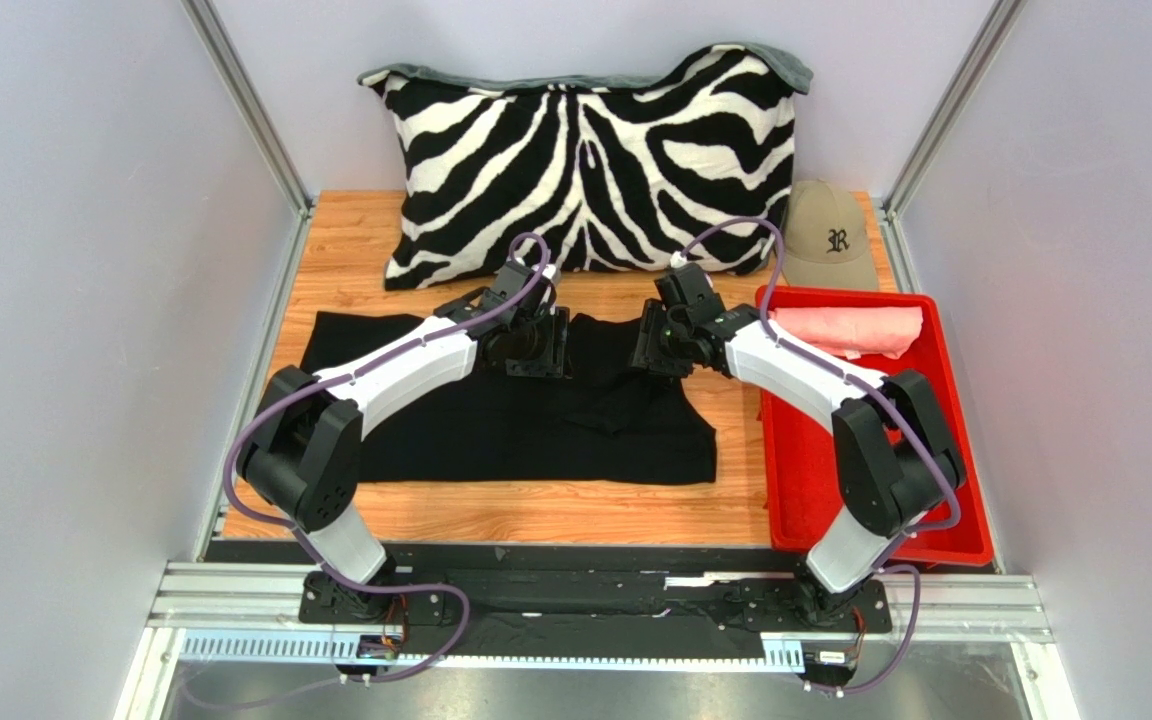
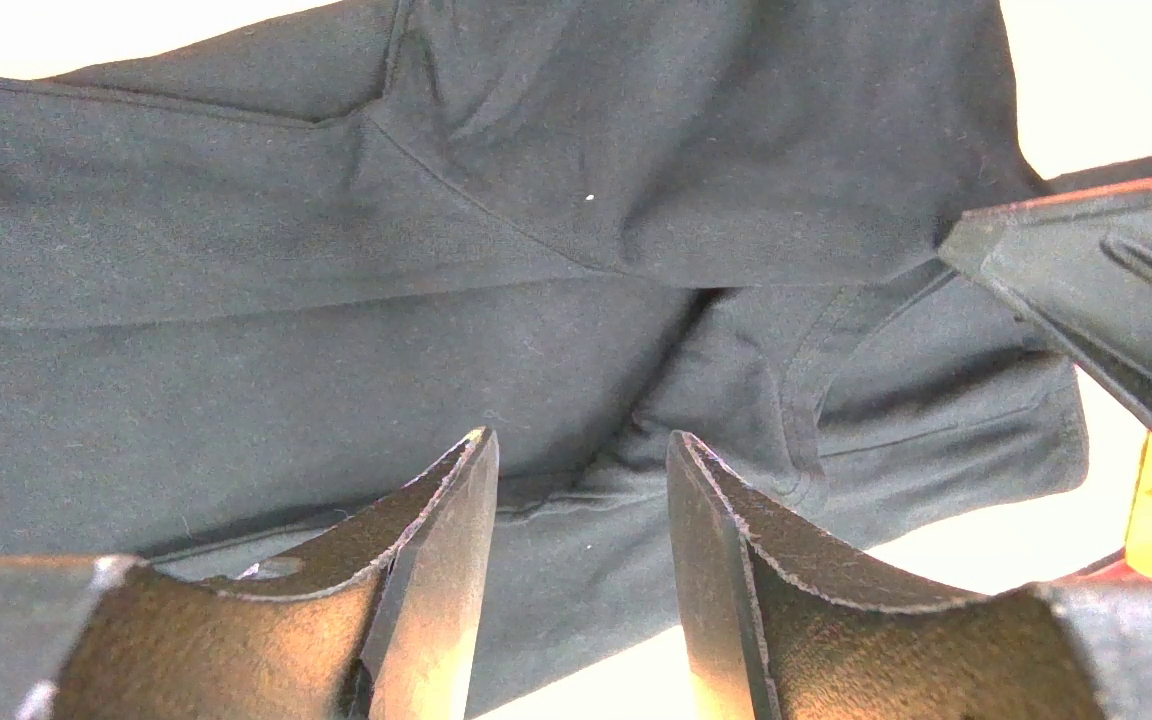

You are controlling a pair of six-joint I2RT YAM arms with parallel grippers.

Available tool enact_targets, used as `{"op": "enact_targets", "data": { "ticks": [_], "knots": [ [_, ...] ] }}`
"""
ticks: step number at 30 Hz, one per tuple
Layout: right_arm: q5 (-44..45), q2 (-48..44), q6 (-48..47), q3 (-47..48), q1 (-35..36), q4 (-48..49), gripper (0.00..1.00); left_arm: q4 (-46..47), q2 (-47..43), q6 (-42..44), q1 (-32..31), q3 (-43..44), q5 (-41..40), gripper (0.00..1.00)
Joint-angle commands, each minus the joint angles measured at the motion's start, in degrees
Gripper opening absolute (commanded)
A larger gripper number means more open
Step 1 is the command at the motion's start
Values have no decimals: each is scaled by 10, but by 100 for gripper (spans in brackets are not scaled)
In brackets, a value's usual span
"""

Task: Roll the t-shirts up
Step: Fold the T-shirt at the center of the board.

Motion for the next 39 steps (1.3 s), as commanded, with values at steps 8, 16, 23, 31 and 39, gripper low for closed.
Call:
{"op": "enact_targets", "data": {
  "ticks": [8, 16, 23, 31, 39],
  "knots": [
    [20, 68, -19, 131, 4, -3, 0, -1, -36, 11, -1, -4, -5, 54],
    [39, 182, -64, 300, -13, -24, 0, -2, -63, 13, -2, -22, -5, 53],
    [29, 254, -100, 365, -22, 22, 0, 12, -77, 15, -2, -36, 16, 52],
    [62, 292, -122, 392, -33, 85, 0, 16, -80, 17, -2, -41, 26, 51],
    [104, 303, -100, 402, -53, 83, 3, 34, -78, 18, -2, -59, 58, 49]
  ]
}}
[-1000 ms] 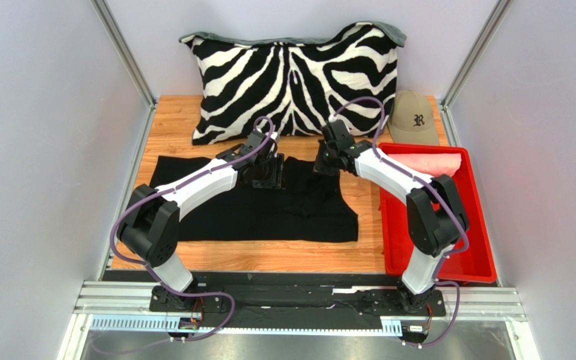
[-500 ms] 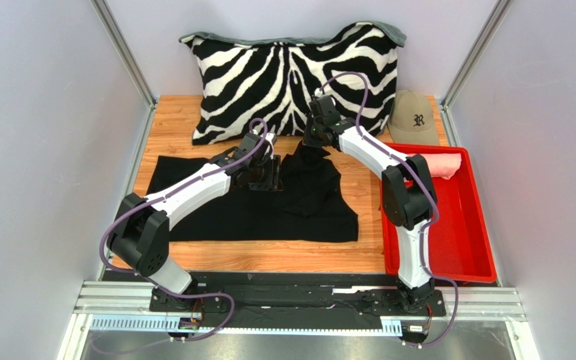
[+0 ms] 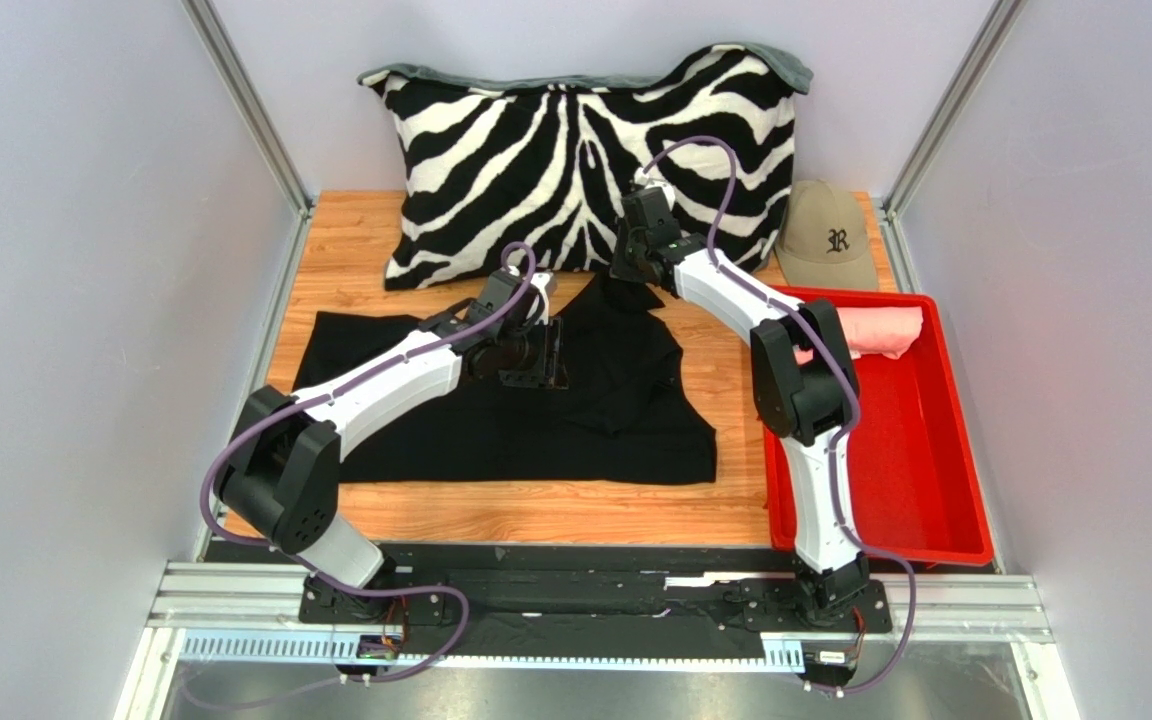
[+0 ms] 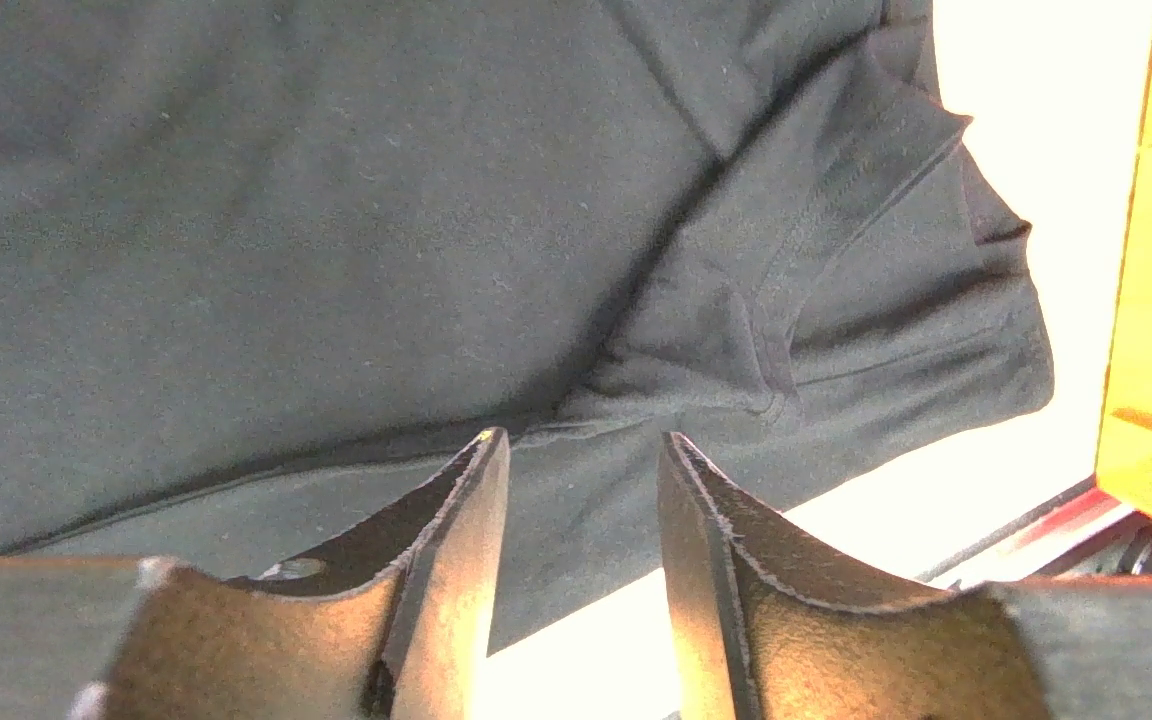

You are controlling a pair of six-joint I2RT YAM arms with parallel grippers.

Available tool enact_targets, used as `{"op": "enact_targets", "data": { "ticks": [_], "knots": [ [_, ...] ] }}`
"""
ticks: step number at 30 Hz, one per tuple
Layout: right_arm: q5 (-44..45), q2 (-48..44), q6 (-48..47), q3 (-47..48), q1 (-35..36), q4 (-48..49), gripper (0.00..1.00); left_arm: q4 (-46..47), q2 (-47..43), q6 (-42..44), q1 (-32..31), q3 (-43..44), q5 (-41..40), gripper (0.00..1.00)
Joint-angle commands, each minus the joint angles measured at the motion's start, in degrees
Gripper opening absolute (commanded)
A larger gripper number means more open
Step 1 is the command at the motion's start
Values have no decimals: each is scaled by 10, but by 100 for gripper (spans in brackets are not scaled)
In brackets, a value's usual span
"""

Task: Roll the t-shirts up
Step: Fold the T-shirt at the center of the board.

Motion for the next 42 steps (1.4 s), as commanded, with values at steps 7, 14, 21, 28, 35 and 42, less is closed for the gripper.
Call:
{"op": "enact_targets", "data": {
  "ticks": [7, 14, 21, 28, 35, 42],
  "knots": [
    [26, -20, -9, 27, -18, 31, 34, 63, -38, -1, -5, -53, 67, 45],
    [27, -28, -15, 52, -21, 1, 39, 98, -31, -28, -38, -92, 72, 36],
    [48, -111, -18, -3, -21, -36, 41, 126, 3, -45, -78, -84, 76, 27],
    [22, -247, 12, -163, -21, -73, 41, 139, 27, -59, -99, -86, 73, 17],
    [-21, -382, 57, -344, -21, -53, 39, 152, 42, -64, -110, -81, 70, 14],
    [-50, -478, 76, -444, -15, -63, 37, 164, 68, -72, -114, -61, 43, 14]
  ]
}}
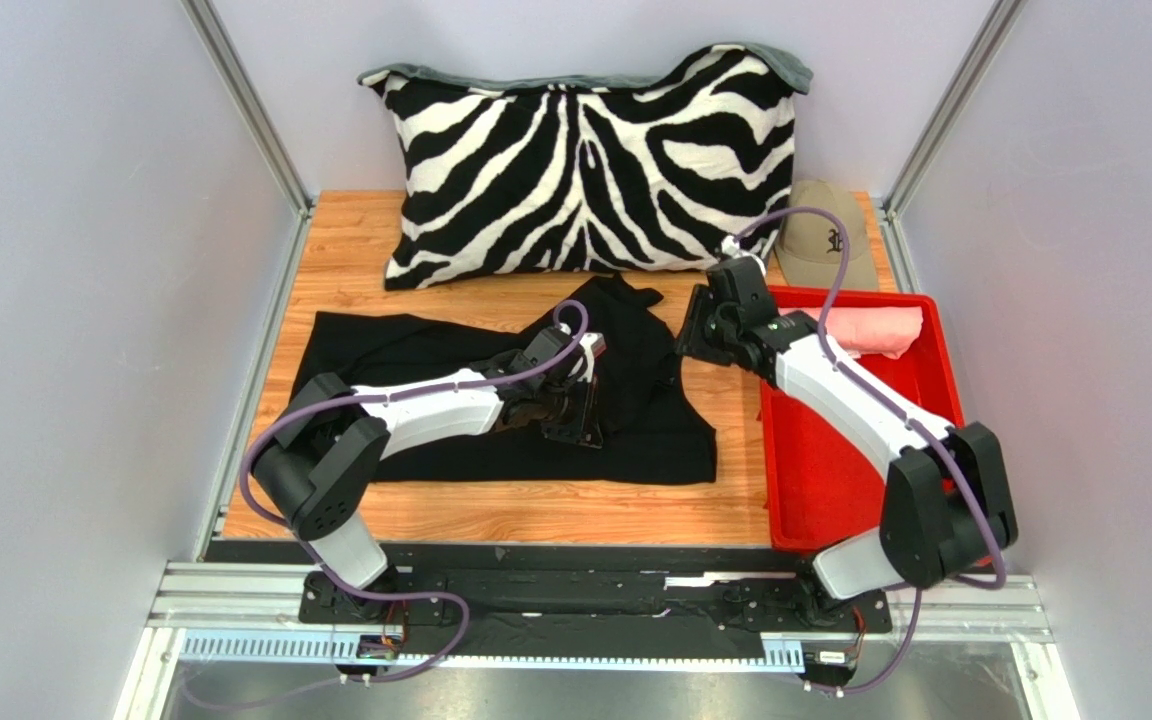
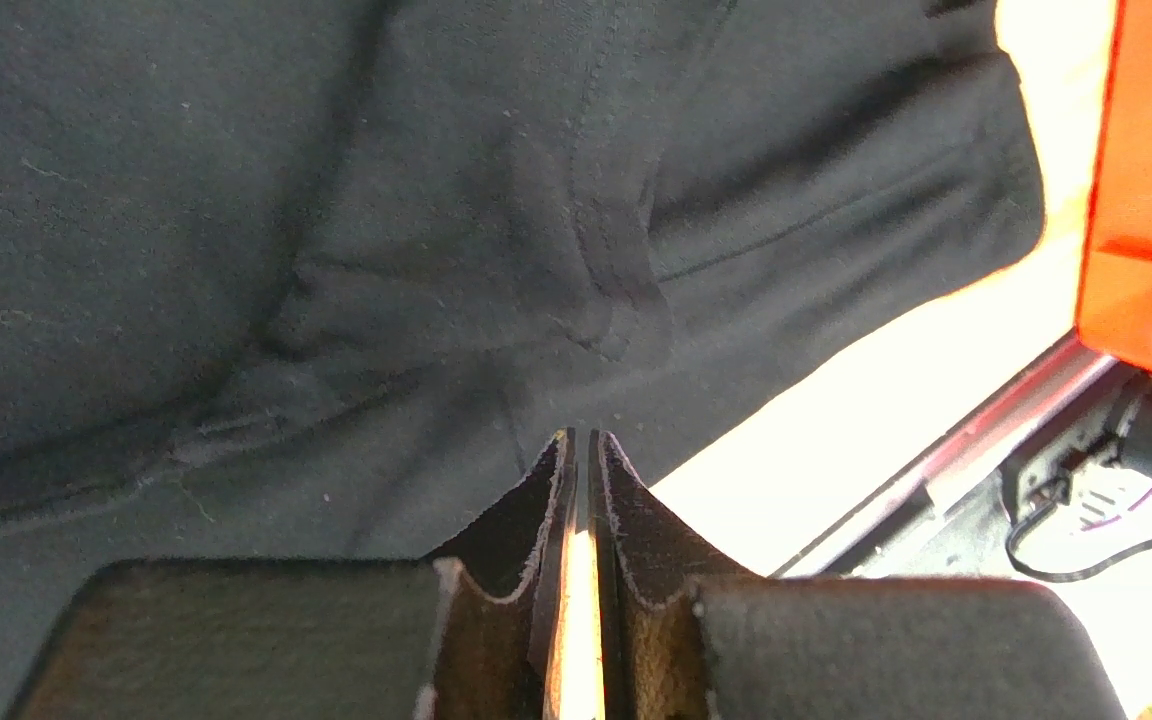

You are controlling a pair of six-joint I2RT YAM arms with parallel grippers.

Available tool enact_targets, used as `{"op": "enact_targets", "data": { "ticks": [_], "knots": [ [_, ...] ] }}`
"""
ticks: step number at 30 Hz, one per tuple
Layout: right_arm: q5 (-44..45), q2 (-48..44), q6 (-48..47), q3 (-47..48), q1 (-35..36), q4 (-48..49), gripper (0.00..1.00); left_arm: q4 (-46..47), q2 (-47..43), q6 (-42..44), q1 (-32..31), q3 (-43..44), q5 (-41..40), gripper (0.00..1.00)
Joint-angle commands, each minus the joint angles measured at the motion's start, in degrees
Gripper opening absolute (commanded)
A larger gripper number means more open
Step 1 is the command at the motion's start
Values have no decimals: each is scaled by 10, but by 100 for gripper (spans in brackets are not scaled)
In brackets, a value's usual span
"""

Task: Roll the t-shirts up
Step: Fold the T-shirt at the center of the board.

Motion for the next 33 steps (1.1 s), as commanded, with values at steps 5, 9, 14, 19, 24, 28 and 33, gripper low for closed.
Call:
{"op": "enact_targets", "data": {
  "ticks": [5, 9, 14, 19, 24, 28, 33],
  "knots": [
    [-32, -112, 29, -96, 27, -8, 37, 4, 38, 4, -4, 84, -52, 19],
    [-53, -149, 35, -135, 37, -11, 38, -21, 69, 9, -3, 140, -81, 20],
    [-66, -153, 28, -159, 63, 0, 38, -39, 92, 5, 10, 168, -105, 21],
    [-57, -110, 21, -159, 89, 27, 38, -40, 92, -3, 35, 170, -109, 21],
    [-47, -33, 11, -137, 102, 52, 37, -48, 85, 4, 50, 171, -108, 21],
    [-46, 14, 5, -114, 108, 66, 36, -54, 79, 9, 54, 170, -111, 21],
    [-43, 59, -7, -79, 109, 64, 34, -64, 61, 19, 57, 166, -104, 21]
  ]
}}
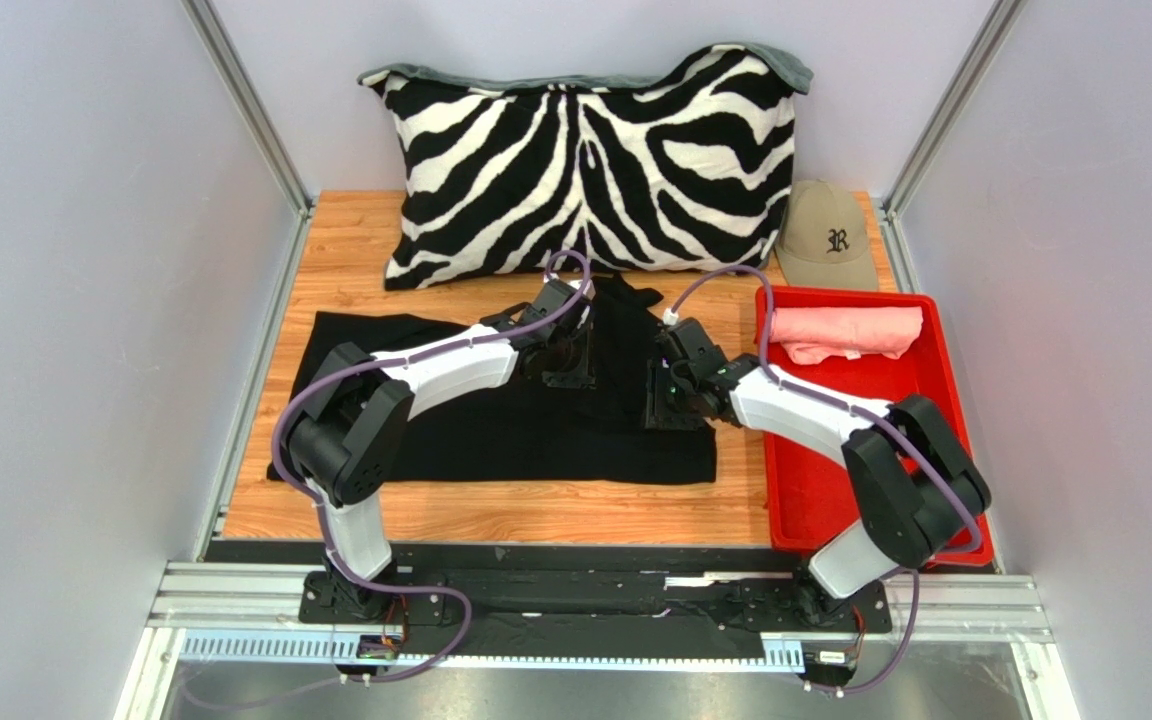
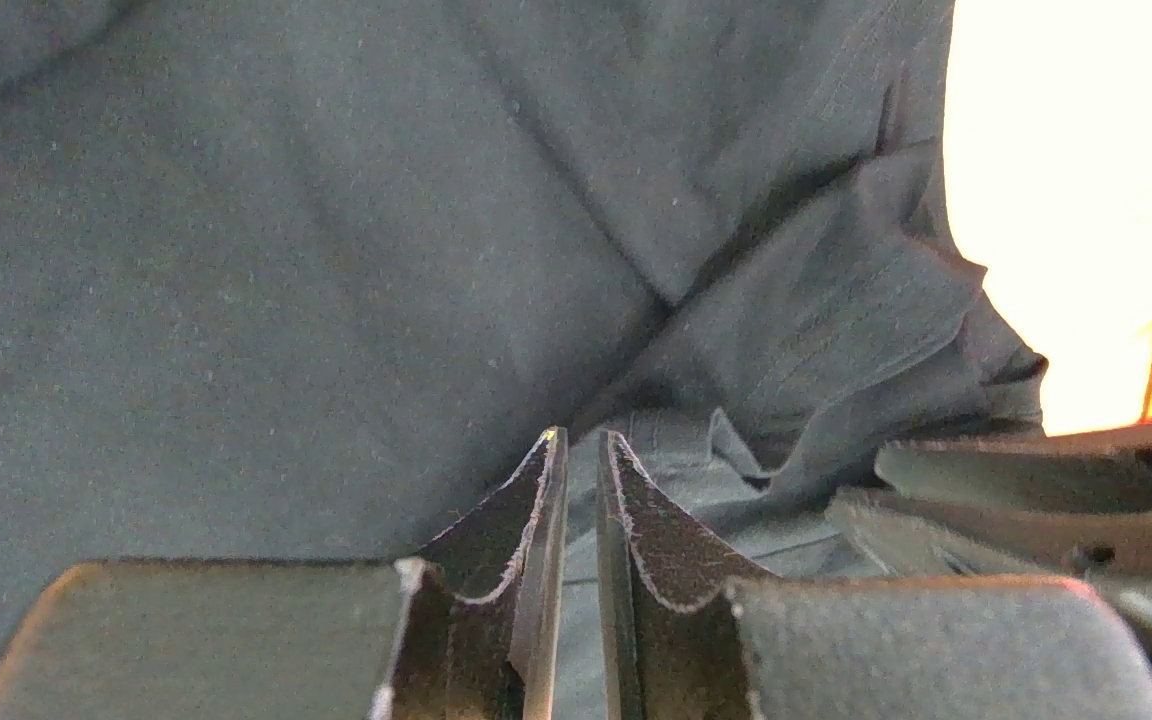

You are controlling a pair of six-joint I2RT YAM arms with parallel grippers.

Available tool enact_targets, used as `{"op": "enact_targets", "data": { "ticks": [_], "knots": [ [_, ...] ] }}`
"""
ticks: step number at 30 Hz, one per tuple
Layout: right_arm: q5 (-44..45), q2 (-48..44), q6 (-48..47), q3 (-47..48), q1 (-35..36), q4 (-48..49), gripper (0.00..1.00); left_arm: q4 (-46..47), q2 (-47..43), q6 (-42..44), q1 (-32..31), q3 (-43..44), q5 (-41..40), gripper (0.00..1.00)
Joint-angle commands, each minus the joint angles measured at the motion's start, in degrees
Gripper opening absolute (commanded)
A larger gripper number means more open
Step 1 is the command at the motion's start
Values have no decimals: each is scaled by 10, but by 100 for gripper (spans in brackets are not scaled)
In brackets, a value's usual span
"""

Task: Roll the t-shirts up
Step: Fold the T-shirt at the center of the board.

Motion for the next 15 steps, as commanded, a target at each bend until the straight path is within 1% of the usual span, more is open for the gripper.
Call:
{"op": "enact_targets", "data": {
  "ticks": [1, 3, 4, 9, 15],
  "knots": [
    [12, 26, -20, 49, 5, 30, 34, -14, -34, 19, 2, 12, 3, 21],
    [13, 34, -26, 65, 5, 29, 34, -18, -52, 21, 2, 5, 3, 21],
    [32, 44, -29, 72, 5, 28, 34, -19, -57, 21, 2, 2, 1, 21],
    [33, 88, -41, 129, 5, 19, 34, -21, -102, 17, 2, -26, 9, 21],
    [23, 165, -43, 231, 0, 14, 34, -18, -161, 4, 2, -77, 21, 21]
  ]
}}
